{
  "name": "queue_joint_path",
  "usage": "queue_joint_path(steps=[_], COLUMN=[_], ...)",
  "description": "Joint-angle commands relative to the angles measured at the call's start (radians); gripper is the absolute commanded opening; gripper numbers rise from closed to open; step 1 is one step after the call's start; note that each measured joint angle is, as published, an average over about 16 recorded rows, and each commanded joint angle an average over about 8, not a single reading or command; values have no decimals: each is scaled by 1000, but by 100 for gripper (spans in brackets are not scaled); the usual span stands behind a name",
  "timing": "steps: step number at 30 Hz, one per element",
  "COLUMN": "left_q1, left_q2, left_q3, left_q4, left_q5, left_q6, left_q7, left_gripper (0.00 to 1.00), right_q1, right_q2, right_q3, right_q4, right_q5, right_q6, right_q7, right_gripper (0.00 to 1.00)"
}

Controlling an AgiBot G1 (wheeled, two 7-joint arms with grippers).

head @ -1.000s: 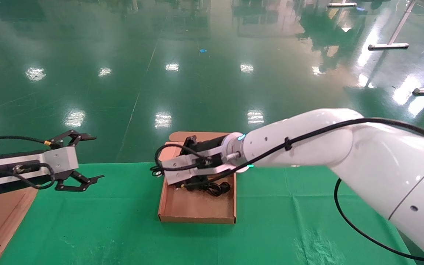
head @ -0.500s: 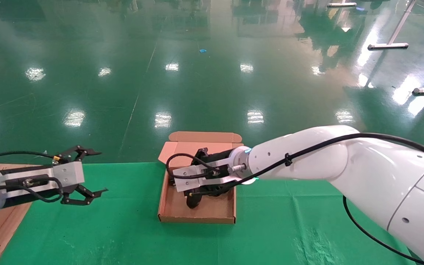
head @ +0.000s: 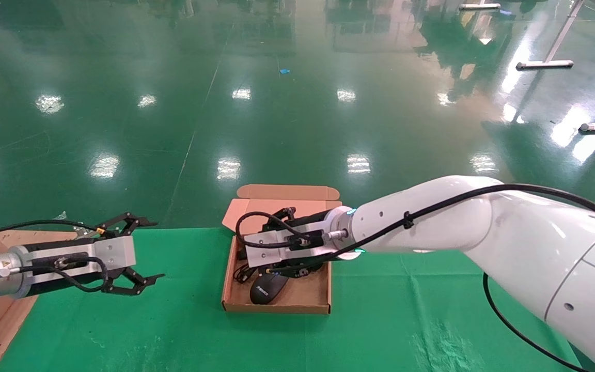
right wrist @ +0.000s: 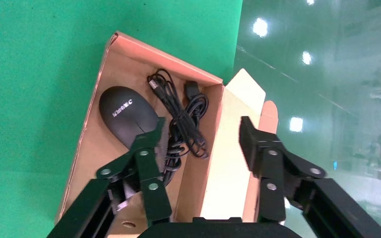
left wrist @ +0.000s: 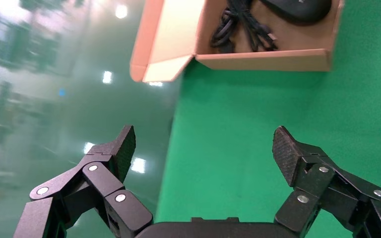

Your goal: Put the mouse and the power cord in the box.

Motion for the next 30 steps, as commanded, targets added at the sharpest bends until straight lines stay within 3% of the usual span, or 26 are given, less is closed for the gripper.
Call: queue_joint_path(steps=[1,10,30], left_q1=[6,39,165], left_q2=[6,2,-95], left_q3=[-8,-35,-133], left_q4=[3,-39,-353], left_q5=[-9,-47,-219], left_q6=[-13,-18,141], left_q7=[22,-9,-358], left_gripper=[100,100,100], right_q1=[1,-27,-257], right_q2=[0,30,280], right_q3=[-5,40,441], right_q4=[-1,21,204], right_q5=[7,36,234], right_q6=[2,-29,-302], right_q7=[-3,7,101], right_gripper=[100,100,100])
